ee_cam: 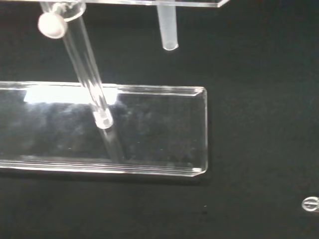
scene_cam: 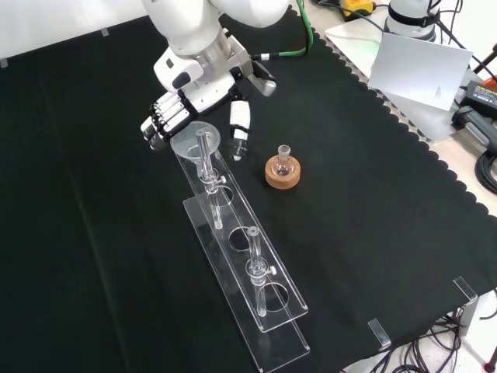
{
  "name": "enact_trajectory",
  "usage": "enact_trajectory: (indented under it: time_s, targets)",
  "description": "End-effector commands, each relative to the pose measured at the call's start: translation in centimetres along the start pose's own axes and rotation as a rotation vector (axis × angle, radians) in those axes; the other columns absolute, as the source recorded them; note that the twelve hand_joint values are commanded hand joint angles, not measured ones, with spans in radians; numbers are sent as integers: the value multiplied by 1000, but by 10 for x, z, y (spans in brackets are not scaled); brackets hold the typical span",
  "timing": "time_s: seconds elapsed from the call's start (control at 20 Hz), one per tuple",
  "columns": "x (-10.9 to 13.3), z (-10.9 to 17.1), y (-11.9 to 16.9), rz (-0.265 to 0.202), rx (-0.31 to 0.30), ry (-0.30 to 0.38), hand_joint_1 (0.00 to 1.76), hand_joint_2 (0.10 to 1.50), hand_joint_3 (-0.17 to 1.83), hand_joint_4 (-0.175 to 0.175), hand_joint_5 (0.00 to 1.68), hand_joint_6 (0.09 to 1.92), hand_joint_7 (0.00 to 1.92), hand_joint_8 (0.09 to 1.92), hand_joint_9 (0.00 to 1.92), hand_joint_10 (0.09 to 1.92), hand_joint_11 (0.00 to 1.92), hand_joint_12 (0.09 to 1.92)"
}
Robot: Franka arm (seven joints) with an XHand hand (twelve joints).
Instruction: Pick up the funnel from the transparent funnel stand.
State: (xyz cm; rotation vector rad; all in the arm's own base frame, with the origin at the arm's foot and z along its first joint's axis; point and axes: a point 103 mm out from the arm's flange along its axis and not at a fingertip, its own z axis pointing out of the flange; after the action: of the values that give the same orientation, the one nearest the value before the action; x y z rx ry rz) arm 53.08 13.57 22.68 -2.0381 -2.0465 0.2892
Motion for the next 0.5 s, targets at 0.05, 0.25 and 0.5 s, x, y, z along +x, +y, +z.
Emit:
enact_trajectory:
  time_s: [0.05,0.25,0.5]
  targets:
    - [4,1,2,-2,-28,-52,275,688,4,12,0,87,81,87,93,87,0,1233]
    - [12,1,3,-24,-31,-66,290,688,1,10,0,87,84,108,29,326,0,1283]
    - [10,0,6,-32,-51,-59,358,711,8,9,28,87,129,229,11,658,0,1358]
